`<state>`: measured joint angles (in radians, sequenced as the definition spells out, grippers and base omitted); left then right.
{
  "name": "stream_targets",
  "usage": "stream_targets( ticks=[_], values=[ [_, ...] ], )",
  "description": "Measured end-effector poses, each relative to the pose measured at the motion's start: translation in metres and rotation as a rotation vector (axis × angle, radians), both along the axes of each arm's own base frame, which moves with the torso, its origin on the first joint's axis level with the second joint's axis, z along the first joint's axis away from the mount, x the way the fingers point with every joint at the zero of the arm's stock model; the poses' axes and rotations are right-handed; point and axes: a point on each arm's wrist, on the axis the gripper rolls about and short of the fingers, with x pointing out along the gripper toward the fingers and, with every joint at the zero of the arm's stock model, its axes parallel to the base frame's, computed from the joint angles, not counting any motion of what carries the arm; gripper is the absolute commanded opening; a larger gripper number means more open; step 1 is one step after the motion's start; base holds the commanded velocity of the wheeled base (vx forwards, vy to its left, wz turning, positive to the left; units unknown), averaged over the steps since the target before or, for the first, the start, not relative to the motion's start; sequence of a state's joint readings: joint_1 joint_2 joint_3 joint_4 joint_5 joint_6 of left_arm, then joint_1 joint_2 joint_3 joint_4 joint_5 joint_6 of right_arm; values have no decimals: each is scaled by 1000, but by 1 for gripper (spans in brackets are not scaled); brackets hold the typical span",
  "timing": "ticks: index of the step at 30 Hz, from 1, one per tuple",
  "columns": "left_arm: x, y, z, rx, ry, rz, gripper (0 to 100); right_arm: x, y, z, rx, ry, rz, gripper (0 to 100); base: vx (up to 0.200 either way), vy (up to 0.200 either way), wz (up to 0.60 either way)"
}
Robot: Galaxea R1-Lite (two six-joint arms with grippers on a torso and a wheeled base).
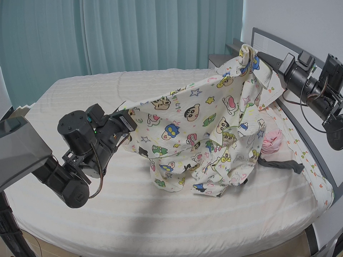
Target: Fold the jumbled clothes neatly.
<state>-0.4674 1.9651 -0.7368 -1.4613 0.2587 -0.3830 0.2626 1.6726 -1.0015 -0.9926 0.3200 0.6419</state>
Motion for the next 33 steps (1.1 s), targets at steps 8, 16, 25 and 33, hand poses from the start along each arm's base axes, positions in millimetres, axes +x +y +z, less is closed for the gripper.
stream_targets(
  ticks=[8, 16, 25, 33],
  values=[
    [-9, 3, 25, -27, -41, 20, 0, -12, -3, -3, -11, 7, 0, 0, 0, 0, 0],
    [-27, 1, -3, 29, 67, -9, 0, -23, -5, -39, -43, 110, 8, 0, 0, 0, 0],
    [-36, -3, -19, 63, 128, -35, 0, -28, -6, -57, -55, 170, 14, 0, 0, 0, 0],
    [-41, -3, -29, 81, 162, -42, 0, -34, -8, -70, -67, 220, 13, 0, -200, 0, 0]
  ],
)
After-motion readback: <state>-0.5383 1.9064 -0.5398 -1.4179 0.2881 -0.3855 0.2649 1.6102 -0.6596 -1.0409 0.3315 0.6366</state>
